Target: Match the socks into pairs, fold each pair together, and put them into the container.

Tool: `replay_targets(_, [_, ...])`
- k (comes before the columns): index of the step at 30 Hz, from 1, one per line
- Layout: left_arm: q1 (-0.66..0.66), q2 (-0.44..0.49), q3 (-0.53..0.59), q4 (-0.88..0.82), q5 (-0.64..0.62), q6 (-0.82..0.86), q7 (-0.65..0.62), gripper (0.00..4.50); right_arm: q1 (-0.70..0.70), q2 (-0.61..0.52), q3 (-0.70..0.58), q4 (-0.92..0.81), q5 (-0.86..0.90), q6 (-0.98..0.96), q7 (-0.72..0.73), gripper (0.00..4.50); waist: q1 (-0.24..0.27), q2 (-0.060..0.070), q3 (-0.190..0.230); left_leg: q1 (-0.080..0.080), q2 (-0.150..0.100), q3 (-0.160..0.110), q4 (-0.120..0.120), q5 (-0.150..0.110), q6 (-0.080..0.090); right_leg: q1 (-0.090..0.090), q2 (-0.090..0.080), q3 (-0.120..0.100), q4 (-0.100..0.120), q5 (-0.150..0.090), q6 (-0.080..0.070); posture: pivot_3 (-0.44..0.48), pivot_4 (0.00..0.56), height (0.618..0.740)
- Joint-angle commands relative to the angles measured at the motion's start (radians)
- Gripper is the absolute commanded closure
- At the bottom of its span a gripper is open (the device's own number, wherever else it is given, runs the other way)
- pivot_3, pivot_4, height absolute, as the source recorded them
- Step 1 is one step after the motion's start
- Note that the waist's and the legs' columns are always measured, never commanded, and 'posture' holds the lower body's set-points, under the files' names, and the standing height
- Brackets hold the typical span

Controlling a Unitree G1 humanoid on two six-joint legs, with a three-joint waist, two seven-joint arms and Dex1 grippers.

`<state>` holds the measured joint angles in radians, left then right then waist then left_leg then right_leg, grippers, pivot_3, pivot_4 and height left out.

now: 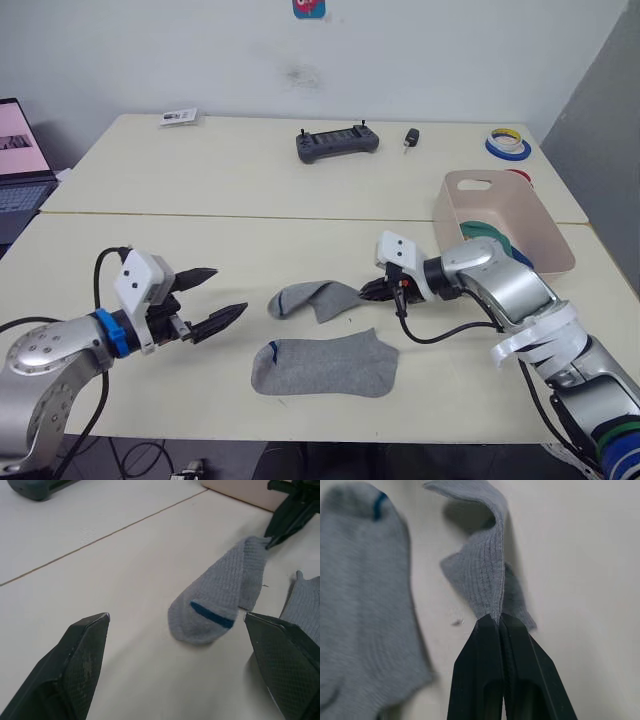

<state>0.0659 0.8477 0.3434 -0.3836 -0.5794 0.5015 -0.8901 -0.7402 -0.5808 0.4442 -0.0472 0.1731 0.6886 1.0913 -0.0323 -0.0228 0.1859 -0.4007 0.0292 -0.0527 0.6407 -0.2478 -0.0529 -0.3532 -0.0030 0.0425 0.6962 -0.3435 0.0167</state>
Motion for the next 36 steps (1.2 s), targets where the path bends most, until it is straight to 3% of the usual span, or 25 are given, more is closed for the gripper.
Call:
replay_targets(1, [-0.013, 0.042, -0.043, 0.019, 0.082, -0.090, -0.051, 0.00, -0.017, 0.004, -0.014, -0.020, -0.011, -0.036, 0.003, 4.48, 0.000, 0.000, 0.000, 0.000, 0.000, 0.000, 0.000, 0.000, 0.000, 0.000, 0.000, 0.000, 0.000, 0.000, 0.000, 0.000, 0.150, 0.740])
replay_targets(5, [-0.027, 0.067, -0.139, 0.079, 0.230, -0.284, -0.110, 0.00, 0.001, 0.003, -0.017, -0.038, -0.024, -0.046, -0.011, 4.48, 0.000, 0.000, 0.000, 0.000, 0.000, 0.001, 0.000, 0.000, 0.000, -0.001, 0.000, 0.000, 0.000, 0.000, 0.000, 0.000, 0.150, 0.740])
replay_targets(8, [-0.052, 0.034, -0.218, 0.119, 0.326, -0.414, -0.102, 0.00, 0.010, 0.006, -0.019, -0.048, -0.027, -0.043, -0.013, 4.48, 0.001, 0.000, 0.000, 0.000, 0.000, 0.001, 0.000, 0.000, 0.000, 0.000, 0.000, 0.000, 0.000, 0.000, 0.000, 0.000, 0.150, 0.740])
replay_targets(12, [-0.107, -0.051, -0.315, 0.230, 0.461, -0.587, -0.029, 0.00, 0.015, 0.011, -0.019, -0.055, -0.029, -0.038, -0.015, 4.48, 0.002, 0.000, 0.000, -0.001, 0.000, 0.001, 0.000, 0.000, 0.000, 0.000, 0.000, 0.000, 0.000, 0.000, 0.000, 0.000, 0.150, 0.740])
replay_targets(19, [-0.192, -0.143, -0.392, 0.437, 0.605, -0.812, 0.073, 0.00, 0.017, 0.013, -0.020, -0.062, -0.031, -0.035, -0.015, 4.48, 0.002, 0.000, 0.000, -0.001, 0.000, 0.001, 0.001, 0.000, 0.000, -0.001, 0.000, -0.001, 0.001, 0.000, 0.000, 0.000, 0.150, 0.740])
replay_targets(23, [-0.214, -0.157, -0.393, 0.482, 0.611, -0.877, 0.092, 0.90, 0.024, 0.009, -0.022, -0.075, -0.029, -0.031, -0.016, 4.50, 0.002, 0.000, 0.000, -0.001, 0.000, 0.001, 0.001, 0.000, 0.000, 0.000, -0.001, -0.001, 0.001, 0.000, 0.000, 0.000, 0.150, 0.740])
replay_targets(30, [-0.175, -0.118, -0.353, 0.453, 0.514, -0.928, 0.029, 3.16, 0.033, 0.003, -0.025, -0.083, -0.027, -0.028, -0.020, 4.50, 0.001, 0.000, 0.000, -0.001, 0.000, 0.001, 0.001, 0.000, 0.000, 0.000, 0.000, -0.001, 0.001, 0.000, 0.000, 0.000, 0.150, 0.740])
replay_targets(34, [-0.146, -0.068, -0.321, 0.369, 0.410, -0.824, -0.035, 4.46, 0.038, 0.005, -0.032, -0.082, -0.027, -0.048, -0.024, 4.50, 0.000, 0.000, 0.000, -0.001, 0.000, 0.000, 0.001, 0.000, 0.000, 0.000, 0.000, -0.001, 0.001, 0.000, 0.000, 0.000, 0.150, 0.740])
replay_targets(36, [-0.144, -0.044, -0.306, 0.322, 0.347, -0.734, -0.067, 4.46, 0.042, 0.008, -0.043, -0.088, -0.024, -0.065, -0.029, 4.50, 0.000, 0.000, 0.000, -0.001, 0.000, 0.000, 0.001, 0.000, 0.000, 0.000, 0.000, -0.001, 0.001, 0.000, 0.000, 0.000, 0.150, 0.740])
